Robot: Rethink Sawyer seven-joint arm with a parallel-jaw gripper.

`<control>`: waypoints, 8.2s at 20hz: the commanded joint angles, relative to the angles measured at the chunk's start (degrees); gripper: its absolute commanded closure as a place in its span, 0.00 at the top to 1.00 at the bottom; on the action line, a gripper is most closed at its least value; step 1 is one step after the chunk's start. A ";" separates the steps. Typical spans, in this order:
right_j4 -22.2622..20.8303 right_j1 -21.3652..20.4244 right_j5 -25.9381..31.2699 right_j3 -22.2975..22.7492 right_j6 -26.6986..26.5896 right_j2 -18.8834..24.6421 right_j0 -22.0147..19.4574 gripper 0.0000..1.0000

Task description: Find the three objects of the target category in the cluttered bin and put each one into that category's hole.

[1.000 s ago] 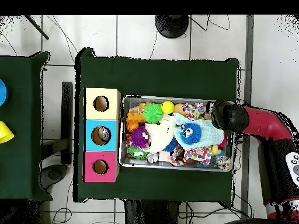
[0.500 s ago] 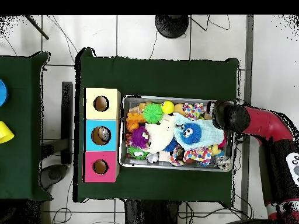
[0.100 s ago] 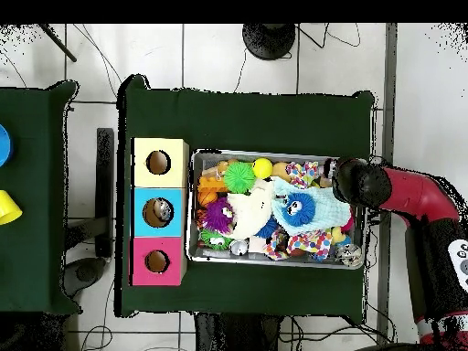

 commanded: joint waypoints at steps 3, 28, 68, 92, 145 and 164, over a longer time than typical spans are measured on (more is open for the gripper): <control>-1.47 0.30 4.88 1.34 -12.14 3.44 -0.01 1.00; -1.73 0.97 1.47 4.36 -11.33 5.43 -3.05 1.00; -5.25 8.27 0.37 -6.01 -12.44 4.24 0.66 0.00; -2.28 1.87 5.67 -1.25 -10.29 3.41 1.22 0.00; -4.98 0.29 0.84 6.25 -14.01 5.70 -3.51 1.00; -8.40 -1.09 -0.24 7.96 -12.16 5.49 -4.40 1.00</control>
